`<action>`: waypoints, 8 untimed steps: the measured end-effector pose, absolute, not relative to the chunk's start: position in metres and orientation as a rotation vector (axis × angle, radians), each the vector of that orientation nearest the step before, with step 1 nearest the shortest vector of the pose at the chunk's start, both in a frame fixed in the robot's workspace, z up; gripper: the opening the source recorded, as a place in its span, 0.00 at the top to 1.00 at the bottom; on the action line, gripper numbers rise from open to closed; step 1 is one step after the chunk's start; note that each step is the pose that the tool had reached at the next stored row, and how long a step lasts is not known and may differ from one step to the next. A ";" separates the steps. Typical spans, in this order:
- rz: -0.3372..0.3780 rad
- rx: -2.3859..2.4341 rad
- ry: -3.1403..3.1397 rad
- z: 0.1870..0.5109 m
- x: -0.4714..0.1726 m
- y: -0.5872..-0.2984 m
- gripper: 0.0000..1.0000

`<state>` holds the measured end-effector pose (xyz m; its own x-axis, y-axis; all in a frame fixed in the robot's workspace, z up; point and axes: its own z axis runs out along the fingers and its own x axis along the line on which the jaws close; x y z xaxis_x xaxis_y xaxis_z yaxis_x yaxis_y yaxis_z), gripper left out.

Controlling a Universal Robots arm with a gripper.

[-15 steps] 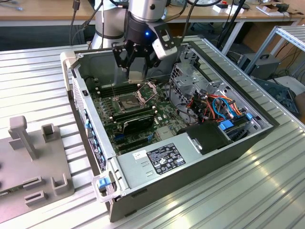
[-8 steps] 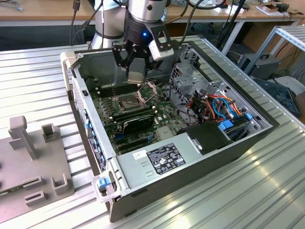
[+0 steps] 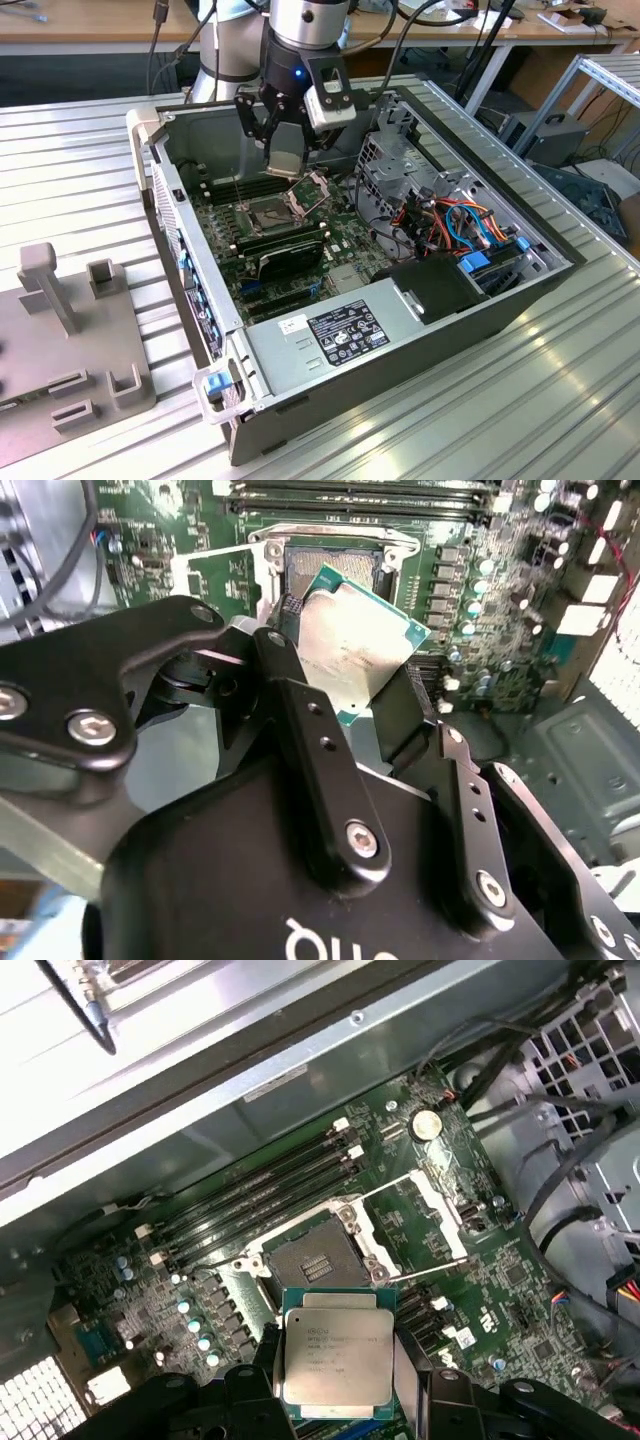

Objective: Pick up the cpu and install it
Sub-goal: 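Place the cpu into insertion slot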

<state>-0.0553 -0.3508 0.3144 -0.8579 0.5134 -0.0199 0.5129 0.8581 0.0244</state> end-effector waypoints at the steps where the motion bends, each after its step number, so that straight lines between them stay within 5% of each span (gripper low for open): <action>1: 0.028 0.857 2.996 0.314 -0.055 -0.351 0.46; 8: 0.025 1.042 2.935 0.313 -0.055 -0.351 0.46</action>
